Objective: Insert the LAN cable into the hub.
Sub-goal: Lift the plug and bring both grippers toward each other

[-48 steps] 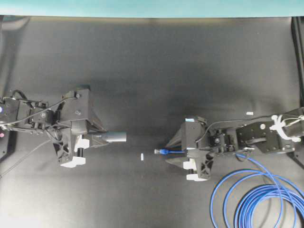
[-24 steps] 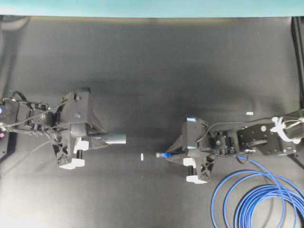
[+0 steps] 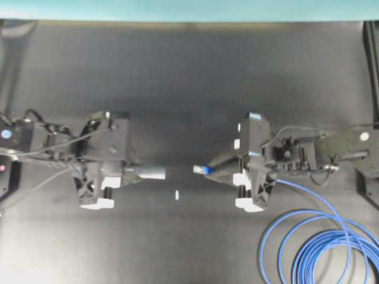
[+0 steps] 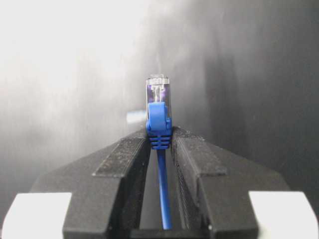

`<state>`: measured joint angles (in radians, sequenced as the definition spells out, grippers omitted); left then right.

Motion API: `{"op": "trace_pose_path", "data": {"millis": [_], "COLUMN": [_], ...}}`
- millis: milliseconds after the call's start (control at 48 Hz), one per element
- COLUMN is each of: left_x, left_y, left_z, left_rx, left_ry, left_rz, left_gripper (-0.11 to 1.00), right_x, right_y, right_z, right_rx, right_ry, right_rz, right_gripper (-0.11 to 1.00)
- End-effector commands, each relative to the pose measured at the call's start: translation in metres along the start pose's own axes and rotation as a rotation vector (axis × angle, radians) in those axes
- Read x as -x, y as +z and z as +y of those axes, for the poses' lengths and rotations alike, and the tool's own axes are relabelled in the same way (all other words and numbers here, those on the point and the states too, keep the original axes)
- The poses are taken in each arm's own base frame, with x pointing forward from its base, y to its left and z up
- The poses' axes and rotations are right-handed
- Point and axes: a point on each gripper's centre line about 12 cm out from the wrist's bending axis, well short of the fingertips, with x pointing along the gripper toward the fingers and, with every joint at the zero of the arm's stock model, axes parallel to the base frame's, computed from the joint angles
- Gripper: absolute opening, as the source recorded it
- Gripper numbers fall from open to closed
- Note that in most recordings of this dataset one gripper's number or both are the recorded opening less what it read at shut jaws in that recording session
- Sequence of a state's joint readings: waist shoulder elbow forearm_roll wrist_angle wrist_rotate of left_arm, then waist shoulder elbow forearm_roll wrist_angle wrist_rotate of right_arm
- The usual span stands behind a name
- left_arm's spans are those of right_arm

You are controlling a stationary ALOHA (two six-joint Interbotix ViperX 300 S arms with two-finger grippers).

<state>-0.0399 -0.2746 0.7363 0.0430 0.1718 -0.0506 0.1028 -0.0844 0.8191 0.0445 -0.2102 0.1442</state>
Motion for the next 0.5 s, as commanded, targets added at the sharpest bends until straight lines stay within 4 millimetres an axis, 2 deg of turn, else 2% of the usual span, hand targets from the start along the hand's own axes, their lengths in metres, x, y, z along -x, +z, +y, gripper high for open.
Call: {"op": "trace_pose_path", "data": {"millis": [0, 208, 479], "left_x": [0.001, -0.005, -0.011], "left_y": [0.013, 0.014, 0.018], "left_z": [0.004, 0.006, 0.004], "left_rx": [-0.003, -0.002, -0.005], "left_ry": [0.010, 0.013, 0.007], "left_rz": [-0.035, -0.034, -0.069], "left_gripper": [0.28, 0.28, 0.28], "right_x": [0.001, -0.004, -0.006], "right_y": [0.016, 0.021, 0.016], "right_z": [0.007, 0.008, 0.006], "right_rx": [0.018, 0.022, 0.032], "right_ry": [0.016, 0.017, 0.012], "right_rz": [-0.039, -0.042, -0.010], "right_gripper": [0.14, 0.14, 0.14]}}
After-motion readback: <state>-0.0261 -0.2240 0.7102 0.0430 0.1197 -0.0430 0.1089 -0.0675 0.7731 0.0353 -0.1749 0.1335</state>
